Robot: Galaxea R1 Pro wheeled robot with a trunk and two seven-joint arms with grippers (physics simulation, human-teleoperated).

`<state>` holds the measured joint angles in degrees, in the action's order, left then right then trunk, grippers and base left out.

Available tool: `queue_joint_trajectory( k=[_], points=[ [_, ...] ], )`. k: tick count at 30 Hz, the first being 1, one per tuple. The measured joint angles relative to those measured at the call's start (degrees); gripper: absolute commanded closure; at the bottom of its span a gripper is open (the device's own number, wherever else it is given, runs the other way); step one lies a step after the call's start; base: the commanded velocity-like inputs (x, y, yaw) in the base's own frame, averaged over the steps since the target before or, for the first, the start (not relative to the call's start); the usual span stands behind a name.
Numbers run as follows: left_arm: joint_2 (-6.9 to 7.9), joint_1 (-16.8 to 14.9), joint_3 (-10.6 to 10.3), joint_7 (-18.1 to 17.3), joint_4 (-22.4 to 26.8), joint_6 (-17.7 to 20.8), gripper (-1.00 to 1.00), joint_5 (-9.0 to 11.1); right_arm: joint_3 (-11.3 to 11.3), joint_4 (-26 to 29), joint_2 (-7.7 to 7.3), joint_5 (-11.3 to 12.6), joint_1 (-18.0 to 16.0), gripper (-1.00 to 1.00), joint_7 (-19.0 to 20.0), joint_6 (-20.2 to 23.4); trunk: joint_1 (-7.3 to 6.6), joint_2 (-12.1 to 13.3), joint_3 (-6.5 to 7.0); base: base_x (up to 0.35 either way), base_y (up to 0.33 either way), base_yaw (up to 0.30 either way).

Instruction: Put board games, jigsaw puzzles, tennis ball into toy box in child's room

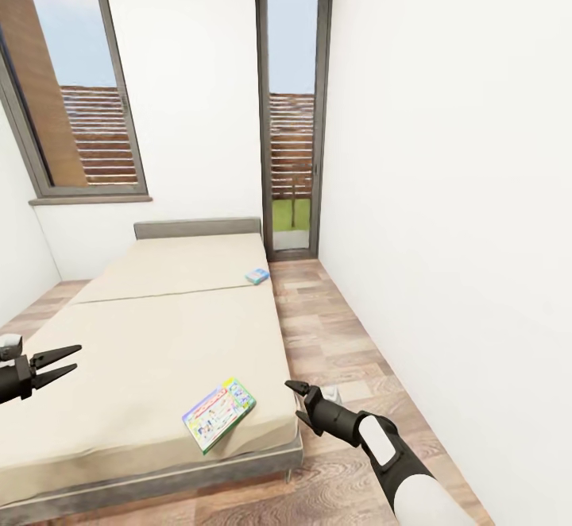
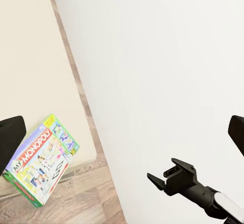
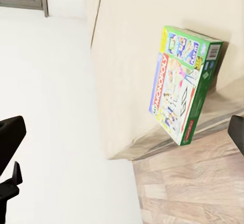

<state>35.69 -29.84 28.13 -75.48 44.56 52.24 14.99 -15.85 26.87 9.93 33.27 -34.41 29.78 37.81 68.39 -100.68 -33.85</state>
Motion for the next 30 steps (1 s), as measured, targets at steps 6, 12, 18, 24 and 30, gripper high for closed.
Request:
queue_joint_trajectory(
  k=[6, 12, 18, 24, 30],
  points=[
    [0.14, 0.0, -0.03, -2.54, 0.01, 1.18, -1.0, 0.02, 0.0, 0.0, 0.0, 0.14, 0.0, -1.0, -0.01, 0.07, 1.32, -2.41, -1.08, 0.0, 0.0, 0.0],
    [0.41, 0.04, -0.29, -11.33, 0.01, 1.48, -1.0, -0.28, 0.0, -0.06, 0.0, 0.23, 0.0, -1.0, -0.01, 0.15, 2.64, -4.81, -2.15, 0.0, 0.0, 0.0],
    [1.08, 0.14, -0.75, -14.28, 0.08, 1.54, -1.0, -0.29, 0.0, -0.64, 0.0, 0.21, 0.0, -1.0, 0.0, 0.17, 3.95, -7.22, -3.23, 0.0, 0.0, 0.0],
    [1.41, 0.2, -1.01, -14.28, 0.22, 1.55, -1.0, -0.22, 0.07, -1.35, 0.0, 0.17, 0.0, -1.0, 0.0, 0.1, 5.27, -9.63, -4.31, 0.0, 0.0, 0.0],
    [1.47, 0.3, -1.11, -14.28, 1.06, 1.55, -1.0, -0.11, 0.08, -1.47, 0.0, 0.16, 0.0, -1.0, 0.0, 0.09, 6.59, -12.03, -5.39, 0.0, 0.0, 0.0]
  ],
)
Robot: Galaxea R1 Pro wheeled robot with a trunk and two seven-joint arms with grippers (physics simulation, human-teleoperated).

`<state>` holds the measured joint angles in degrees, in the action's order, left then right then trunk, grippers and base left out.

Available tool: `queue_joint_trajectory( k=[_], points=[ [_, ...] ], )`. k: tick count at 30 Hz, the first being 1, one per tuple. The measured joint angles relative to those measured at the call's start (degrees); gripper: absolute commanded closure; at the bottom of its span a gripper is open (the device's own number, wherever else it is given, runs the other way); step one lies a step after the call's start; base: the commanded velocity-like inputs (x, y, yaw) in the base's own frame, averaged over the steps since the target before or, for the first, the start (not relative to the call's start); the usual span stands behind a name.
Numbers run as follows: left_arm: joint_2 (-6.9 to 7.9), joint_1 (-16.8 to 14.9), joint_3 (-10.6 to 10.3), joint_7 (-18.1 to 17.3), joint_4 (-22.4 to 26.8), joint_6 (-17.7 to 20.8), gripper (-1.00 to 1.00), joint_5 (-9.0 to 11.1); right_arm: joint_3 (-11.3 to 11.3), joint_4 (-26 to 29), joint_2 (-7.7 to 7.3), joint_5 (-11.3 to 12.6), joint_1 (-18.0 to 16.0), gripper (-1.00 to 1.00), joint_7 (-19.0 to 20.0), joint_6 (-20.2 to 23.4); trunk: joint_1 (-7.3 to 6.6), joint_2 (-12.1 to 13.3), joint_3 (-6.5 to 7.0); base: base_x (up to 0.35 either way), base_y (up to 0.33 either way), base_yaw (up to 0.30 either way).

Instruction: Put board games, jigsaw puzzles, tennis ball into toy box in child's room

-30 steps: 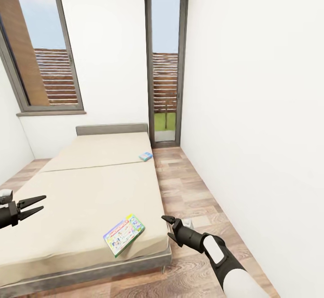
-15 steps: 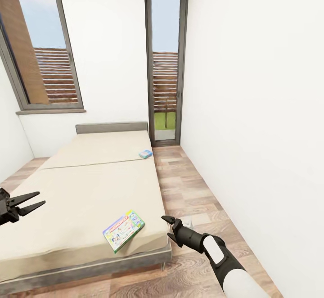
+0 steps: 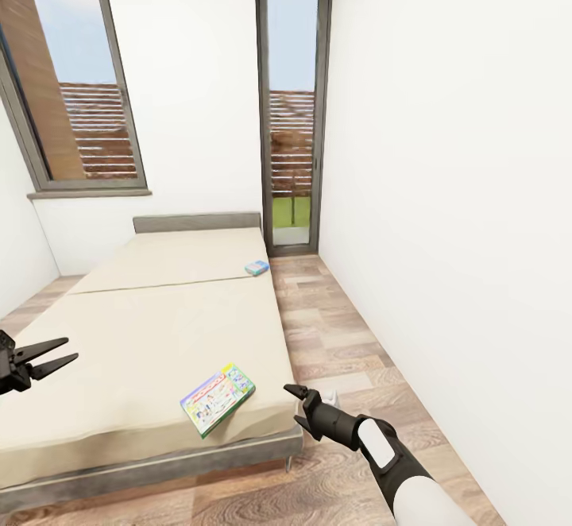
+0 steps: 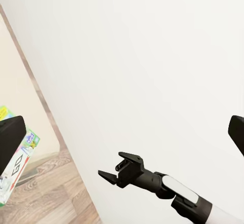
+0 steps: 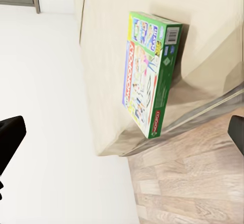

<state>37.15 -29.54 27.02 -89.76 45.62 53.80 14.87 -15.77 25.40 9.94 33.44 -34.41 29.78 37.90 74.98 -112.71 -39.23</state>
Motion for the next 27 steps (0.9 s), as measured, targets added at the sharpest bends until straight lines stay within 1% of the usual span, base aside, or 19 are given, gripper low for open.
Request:
queue_joint_trajectory(
  k=[3, 5, 6, 11, 22, 27],
  points=[
    [0.01, 0.08, -0.39, 0.0, 0.95, 0.0, -1.0, 0.07, 0.0, -0.02, 0.0, 0.0, 0.0, -1.0, 0.0, 0.0, 0.66, -1.2, -0.54, 0.0, 0.0, 0.0],
    [0.03, 0.24, -1.03, 0.0, 2.36, 0.08, -1.0, 0.15, 0.0, -0.02, 0.0, 0.0, 0.0, -1.0, -0.04, -0.02, 1.1, -2.01, -0.9, 0.0, 0.0, 0.0],
    [0.05, 0.34, -1.44, 0.0, 3.49, 0.29, -1.0, 0.21, 0.0, -0.02, 0.0, 0.02, 0.0, -1.0, -0.06, -0.04, 1.1, -2.02, -0.9, 0.0, 0.0, 0.0],
    [0.09, 0.7, -2.04, 0.0, 6.76, 1.89, -1.0, 0.27, 0.0, -0.03, 0.0, 0.02, 0.0, -1.0, -0.04, -0.07, 1.1, -2.02, -0.9, 0.0, 0.0, 0.0],
    [0.02, 3.71, -2.3, 0.0, 12.87, 2.89, -1.0, 0.34, 0.08, -0.03, 0.0, 0.02, 0.01, -1.0, -0.04, -0.09, 1.1, -2.02, -0.9, 0.0, 0.001, 0.0],
    [0.01, 5.04, -2.31, 0.0, 15.3, 3.34, -1.0, 0.42, 0.09, -0.04, 0.0, 0.03, 0.0, -1.0, 0.0, -0.09, 1.1, -2.02, -0.9, 0.0, 0.143, 0.0]
  ],
)
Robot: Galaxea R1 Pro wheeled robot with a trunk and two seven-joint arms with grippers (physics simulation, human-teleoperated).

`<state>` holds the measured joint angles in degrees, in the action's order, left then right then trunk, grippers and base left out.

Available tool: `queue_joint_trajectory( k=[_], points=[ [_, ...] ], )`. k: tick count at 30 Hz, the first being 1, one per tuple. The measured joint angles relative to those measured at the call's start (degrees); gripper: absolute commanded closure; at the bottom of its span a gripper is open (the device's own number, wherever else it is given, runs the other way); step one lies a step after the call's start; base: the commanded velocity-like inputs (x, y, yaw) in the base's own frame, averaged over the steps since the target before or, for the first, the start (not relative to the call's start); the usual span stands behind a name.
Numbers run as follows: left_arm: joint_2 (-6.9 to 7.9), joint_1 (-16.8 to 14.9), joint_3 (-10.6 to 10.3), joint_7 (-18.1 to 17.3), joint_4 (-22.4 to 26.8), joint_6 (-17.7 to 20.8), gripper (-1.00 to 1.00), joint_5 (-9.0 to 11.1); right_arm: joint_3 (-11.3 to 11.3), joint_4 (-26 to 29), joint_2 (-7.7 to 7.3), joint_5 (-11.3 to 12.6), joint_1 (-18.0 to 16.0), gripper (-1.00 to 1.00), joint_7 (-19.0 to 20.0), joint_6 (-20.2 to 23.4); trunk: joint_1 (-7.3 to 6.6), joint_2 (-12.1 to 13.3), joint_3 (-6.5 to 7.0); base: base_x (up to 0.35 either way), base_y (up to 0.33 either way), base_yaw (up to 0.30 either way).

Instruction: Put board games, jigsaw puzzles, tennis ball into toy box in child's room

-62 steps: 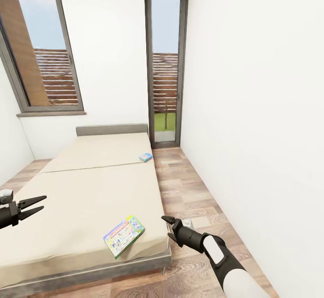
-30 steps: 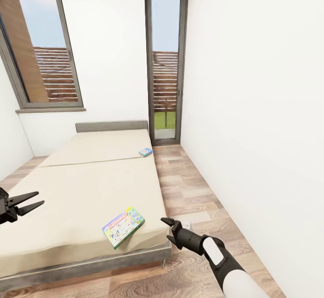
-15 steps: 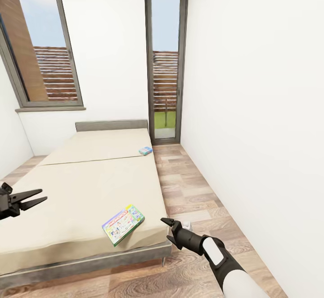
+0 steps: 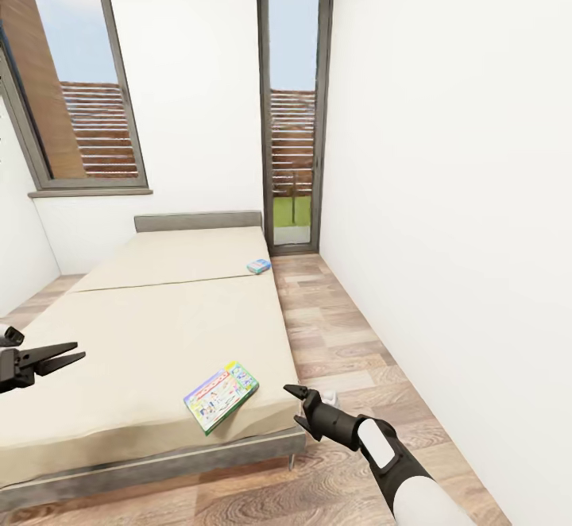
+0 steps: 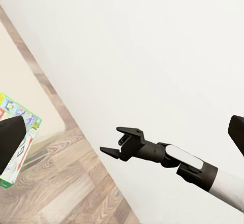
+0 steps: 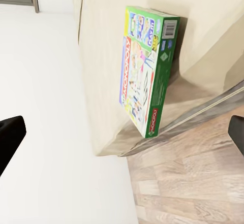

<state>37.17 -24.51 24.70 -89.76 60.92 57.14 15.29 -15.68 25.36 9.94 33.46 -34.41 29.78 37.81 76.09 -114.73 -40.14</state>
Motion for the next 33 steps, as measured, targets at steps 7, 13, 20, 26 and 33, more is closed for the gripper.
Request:
queue_joint_trajectory(
  k=[7, 13, 20, 26, 33],
  points=[
    [0.0, 0.45, 0.0, 0.0, 0.91, 0.65, -1.0, 0.03, 0.0, 0.0, 0.0, 0.0, 0.01, -1.0, -0.02, -0.07, 0.0, 0.0, 0.0, 0.0, 0.147, 0.0],
    [-0.04, 0.52, 0.0, 0.0, 1.25, 0.79, -1.0, 0.04, 0.0, 0.01, 0.0, -0.01, 0.0, -1.0, -0.06, -0.08, 0.0, 0.0, 0.0, 0.0, 0.035, 0.0],
    [-0.06, 0.54, 0.0, 0.0, 1.38, 0.86, -1.0, 0.04, 0.02, 0.0, 0.0, -0.01, 0.0, -1.0, -0.08, -0.09, 0.0, 0.0, 0.0, 0.0, 0.095, 0.0],
    [-0.09, 0.54, 0.07, 0.0, 1.39, 0.94, -1.0, 0.05, 0.0, 0.01, 0.0, -0.01, 0.0, -1.0, -0.09, -0.09, 0.0, 0.0, 0.0, 0.0, 0.03, 0.0],
    [-0.09, 0.55, 0.08, 0.0, 1.39, 0.96, -1.0, 0.04, 0.0, 0.01, 0.0, -0.03, 0.0, -1.0, -0.09, -0.15, 0.21, -0.39, -0.18, 0.0, 0.006, 0.0]
  ],
)
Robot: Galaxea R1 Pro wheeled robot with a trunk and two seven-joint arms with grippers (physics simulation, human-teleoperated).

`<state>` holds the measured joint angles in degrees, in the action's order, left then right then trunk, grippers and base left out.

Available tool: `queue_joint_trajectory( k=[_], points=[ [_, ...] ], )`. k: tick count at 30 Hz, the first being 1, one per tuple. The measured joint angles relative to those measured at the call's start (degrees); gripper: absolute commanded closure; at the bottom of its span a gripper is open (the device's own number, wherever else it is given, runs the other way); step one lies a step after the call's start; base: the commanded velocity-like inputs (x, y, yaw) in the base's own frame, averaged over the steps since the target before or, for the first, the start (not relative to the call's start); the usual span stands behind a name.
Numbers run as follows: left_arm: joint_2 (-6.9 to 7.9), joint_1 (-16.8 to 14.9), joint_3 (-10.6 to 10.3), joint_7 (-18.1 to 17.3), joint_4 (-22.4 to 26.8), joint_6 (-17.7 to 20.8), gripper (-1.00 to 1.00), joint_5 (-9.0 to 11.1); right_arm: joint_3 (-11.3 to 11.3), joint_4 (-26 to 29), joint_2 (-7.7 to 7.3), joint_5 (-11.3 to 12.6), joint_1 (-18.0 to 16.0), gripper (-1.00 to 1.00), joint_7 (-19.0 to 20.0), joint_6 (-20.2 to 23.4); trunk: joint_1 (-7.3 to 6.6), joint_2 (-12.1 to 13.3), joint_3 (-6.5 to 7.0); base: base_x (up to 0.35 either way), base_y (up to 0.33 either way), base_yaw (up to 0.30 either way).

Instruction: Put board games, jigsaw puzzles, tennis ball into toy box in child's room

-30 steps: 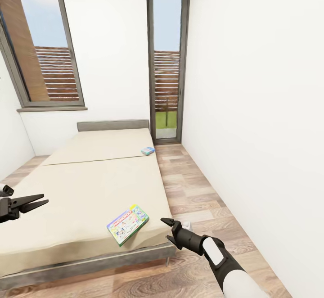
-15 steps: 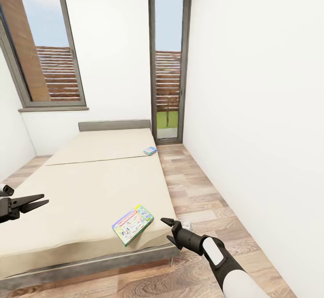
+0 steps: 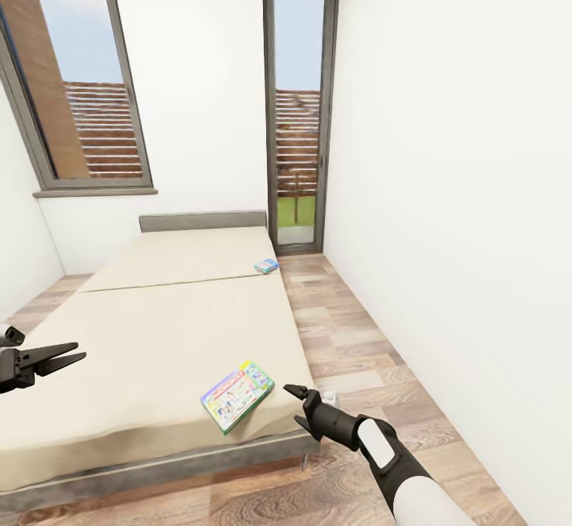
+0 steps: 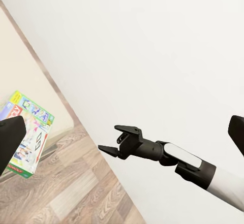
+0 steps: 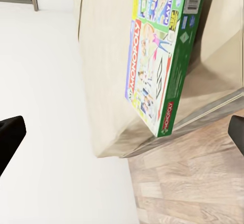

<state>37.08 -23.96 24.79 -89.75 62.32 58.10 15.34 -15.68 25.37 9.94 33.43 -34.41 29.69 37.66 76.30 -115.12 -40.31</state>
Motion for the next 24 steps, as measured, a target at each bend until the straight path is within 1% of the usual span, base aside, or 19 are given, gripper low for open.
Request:
queue_joint_trajectory(
  k=[24],
  points=[
    [0.01, 0.0, 0.0, 0.0, 0.0, 0.69, -1.0, 0.0, 0.01, 0.0, 0.0, -0.01, 0.01, -1.0, -0.33, -0.12, 5.27, -9.63, -4.31, 0.0, 0.0, 0.0]
  ],
)
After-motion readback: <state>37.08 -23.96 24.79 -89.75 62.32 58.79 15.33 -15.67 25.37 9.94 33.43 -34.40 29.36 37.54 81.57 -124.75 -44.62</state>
